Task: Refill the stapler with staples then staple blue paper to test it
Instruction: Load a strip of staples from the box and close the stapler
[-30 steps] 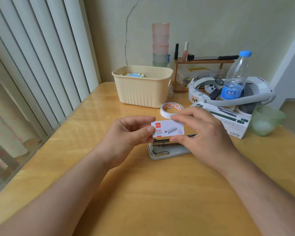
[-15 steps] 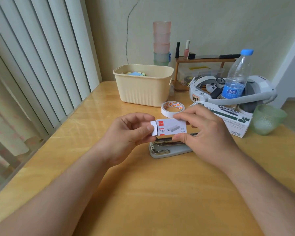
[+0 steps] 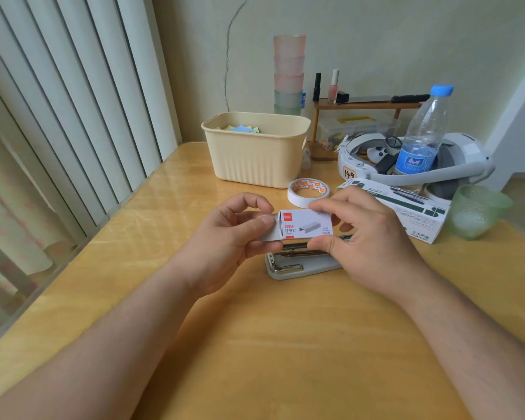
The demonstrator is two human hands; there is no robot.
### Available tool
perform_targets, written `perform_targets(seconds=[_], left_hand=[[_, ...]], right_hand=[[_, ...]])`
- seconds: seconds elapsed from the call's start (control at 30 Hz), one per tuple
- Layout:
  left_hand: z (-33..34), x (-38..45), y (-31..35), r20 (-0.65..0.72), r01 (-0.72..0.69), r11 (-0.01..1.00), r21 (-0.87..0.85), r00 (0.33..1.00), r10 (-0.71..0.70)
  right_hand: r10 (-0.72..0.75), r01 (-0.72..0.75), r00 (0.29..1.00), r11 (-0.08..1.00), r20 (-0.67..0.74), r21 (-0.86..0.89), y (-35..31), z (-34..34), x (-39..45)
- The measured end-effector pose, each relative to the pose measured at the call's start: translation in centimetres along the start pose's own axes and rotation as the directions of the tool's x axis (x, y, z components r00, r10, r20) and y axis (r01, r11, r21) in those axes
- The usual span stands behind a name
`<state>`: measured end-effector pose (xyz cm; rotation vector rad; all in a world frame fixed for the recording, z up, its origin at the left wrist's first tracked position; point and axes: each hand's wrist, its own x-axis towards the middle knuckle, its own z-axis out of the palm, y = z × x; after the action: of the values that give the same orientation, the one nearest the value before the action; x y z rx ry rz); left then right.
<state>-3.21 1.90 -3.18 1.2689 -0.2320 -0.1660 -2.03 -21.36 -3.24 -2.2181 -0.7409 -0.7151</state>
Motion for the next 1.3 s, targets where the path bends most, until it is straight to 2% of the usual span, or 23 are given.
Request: perform_targets(seconds=[0.17,0.57,0.63,0.8,0.93,1.0,1.03,1.07,1.13,1.17,1.3], left_hand=[[0.3,0.1,-0.3,-0.079,-0.035,0.990,0.136,0.996,0.047],[0.1,-0.1,-0.1,-0.057,-0.066,0.995,0.073,0.996,0.070],[0.2,-0.1,-0.3,-0.016,-0.090,0.992,0.093,0.996,0.092],[0.2,-0.3,-0.6,0.041,-0.127,0.972,0.196,0.992,0.121],[0.2,-0.4,-0.4,0.058,-0.099,0.977,0.190,0.994,0.090],[-0.1,-0.3,-0.5,0.063,-0.119,0.955,0.272,0.992,0.105],[-0.4,-0.2,-0.6,0.068,-0.162,0.909,0.384,0.987,0.147],[-0.7,-0.1,-0.7,0.087,-0.227,0.815,0.533,0.973,0.214],[-1.2,-0.1,-0.7,0.170,-0.338,0.522,0.783,0.924,0.343],[-1.2,-0.2,-0.6,0.207,-0.366,0.410,0.836,0.901,0.381],[-1.2,-0.6,0.5,0.317,-0.422,0.185,0.887,0.850,0.421]], right_hand=[[0.021,-0.021,0.999,1.000,0.034,0.000,0.1,0.1,-0.1],[0.042,-0.042,0.999,0.999,0.031,-0.018,0.4,-0.5,0.0],[0.046,-0.045,0.997,0.999,0.064,-0.018,0.5,-0.7,0.1],[0.068,-0.055,0.959,0.997,0.274,-0.052,0.4,-0.6,-0.1],[0.052,-0.037,0.960,0.998,0.276,-0.060,-0.1,-0.5,0.1],[0.049,-0.030,0.962,0.997,0.268,-0.072,-0.3,-0.5,0.1],[0.045,-0.025,0.962,0.997,0.268,-0.077,-0.3,-0.5,0.1],[0.043,-0.021,0.962,0.996,0.271,-0.083,-0.3,-0.5,0.0],[0.047,-0.021,0.958,0.995,0.284,-0.094,-0.3,-0.6,0.1],[0.052,-0.023,0.954,0.995,0.294,-0.099,-0.3,-0.6,0.1],[0.064,-0.032,0.945,0.994,0.321,-0.104,-0.3,-0.7,0.1]])
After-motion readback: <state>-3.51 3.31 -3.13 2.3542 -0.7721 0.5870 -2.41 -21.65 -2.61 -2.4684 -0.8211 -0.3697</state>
